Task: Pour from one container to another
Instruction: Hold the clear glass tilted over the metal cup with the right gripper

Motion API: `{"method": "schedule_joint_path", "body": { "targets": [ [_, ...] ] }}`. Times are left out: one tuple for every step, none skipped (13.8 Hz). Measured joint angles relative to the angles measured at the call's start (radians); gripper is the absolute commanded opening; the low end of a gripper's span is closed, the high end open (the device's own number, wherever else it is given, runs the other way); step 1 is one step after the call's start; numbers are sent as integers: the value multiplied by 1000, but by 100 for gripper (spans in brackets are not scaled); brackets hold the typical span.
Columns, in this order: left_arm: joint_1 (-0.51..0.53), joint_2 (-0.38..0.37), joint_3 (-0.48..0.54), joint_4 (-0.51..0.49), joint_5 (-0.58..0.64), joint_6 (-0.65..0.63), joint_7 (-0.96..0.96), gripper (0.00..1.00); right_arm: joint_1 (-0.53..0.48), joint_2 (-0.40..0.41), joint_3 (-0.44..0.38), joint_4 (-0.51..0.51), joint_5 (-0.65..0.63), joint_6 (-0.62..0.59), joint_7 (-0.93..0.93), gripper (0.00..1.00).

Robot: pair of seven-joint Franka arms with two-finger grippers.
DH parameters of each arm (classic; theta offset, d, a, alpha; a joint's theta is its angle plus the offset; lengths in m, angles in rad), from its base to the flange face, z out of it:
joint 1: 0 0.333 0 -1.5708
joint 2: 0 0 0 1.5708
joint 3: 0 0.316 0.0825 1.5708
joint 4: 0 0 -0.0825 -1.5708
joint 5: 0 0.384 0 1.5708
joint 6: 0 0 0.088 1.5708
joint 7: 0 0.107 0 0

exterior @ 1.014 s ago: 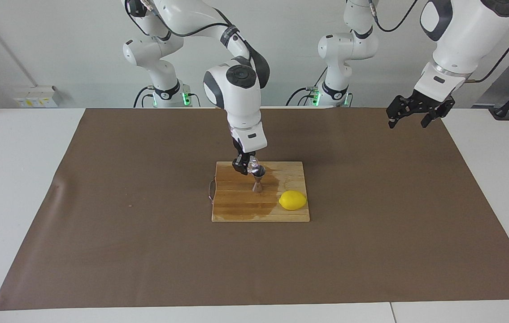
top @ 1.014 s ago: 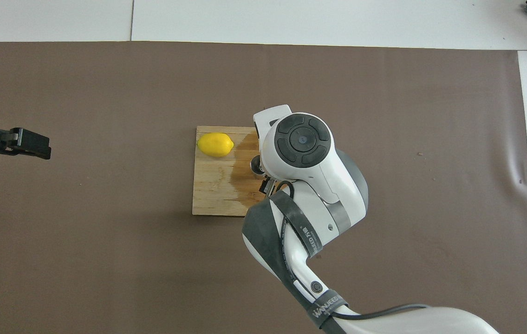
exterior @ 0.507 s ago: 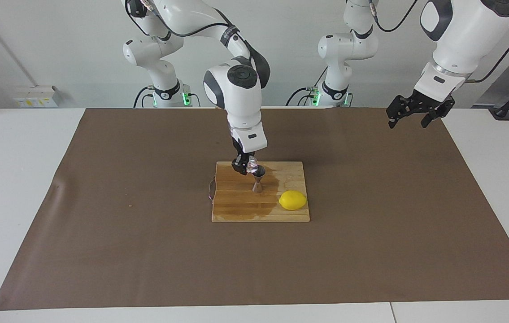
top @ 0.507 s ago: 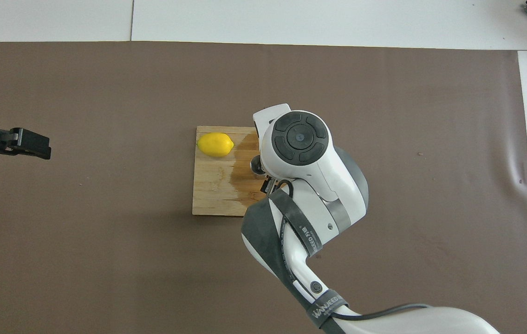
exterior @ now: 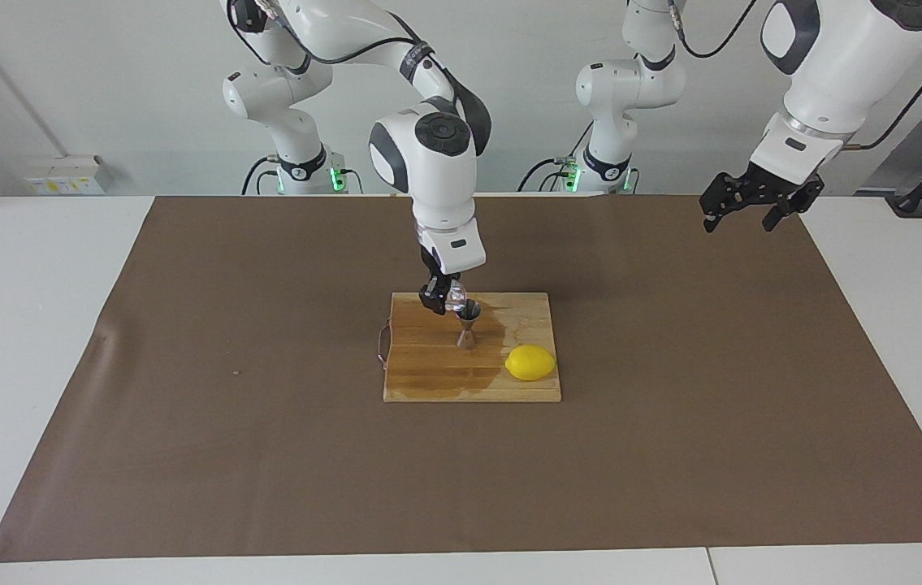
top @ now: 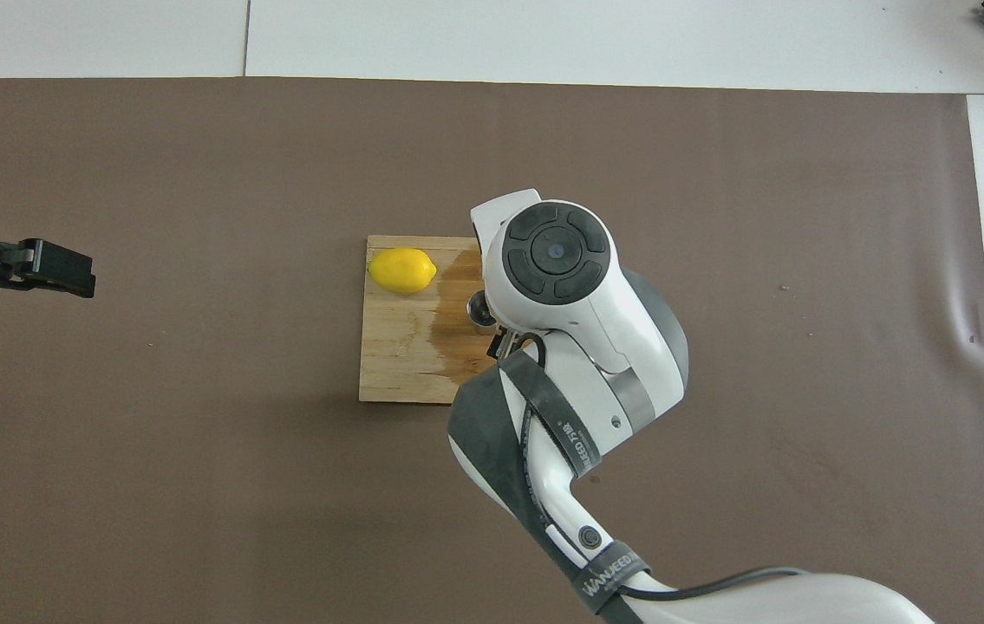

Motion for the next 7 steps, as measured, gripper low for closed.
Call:
{"method": "schedule_joint_path", "body": {
  "targets": [
    [0, 0, 0, 0, 0, 0, 0, 100, 0, 2, 0, 1, 0, 0, 1, 0],
    [0, 0, 0, 0, 0, 0, 0, 100, 1, 6, 0, 4, -1, 0, 3, 0],
    [0, 0, 0, 0, 0, 0, 0, 100, 1, 13, 0, 9, -3, 0, 6, 0],
    [0, 0, 0, 0, 0, 0, 0, 100, 2, 19, 0, 15, -5, 0, 8, 0],
    [0, 0, 0, 0, 0, 0, 0, 100, 3, 23, 0, 19, -6, 0, 9, 0],
    [0, 0, 0, 0, 0, 0, 0, 100, 4, 25, 0, 20, -7, 0, 9, 0],
    [0, 0, 0, 0, 0, 0, 0, 100, 4, 26, 0, 21, -7, 0, 9, 0]
  ]
}}
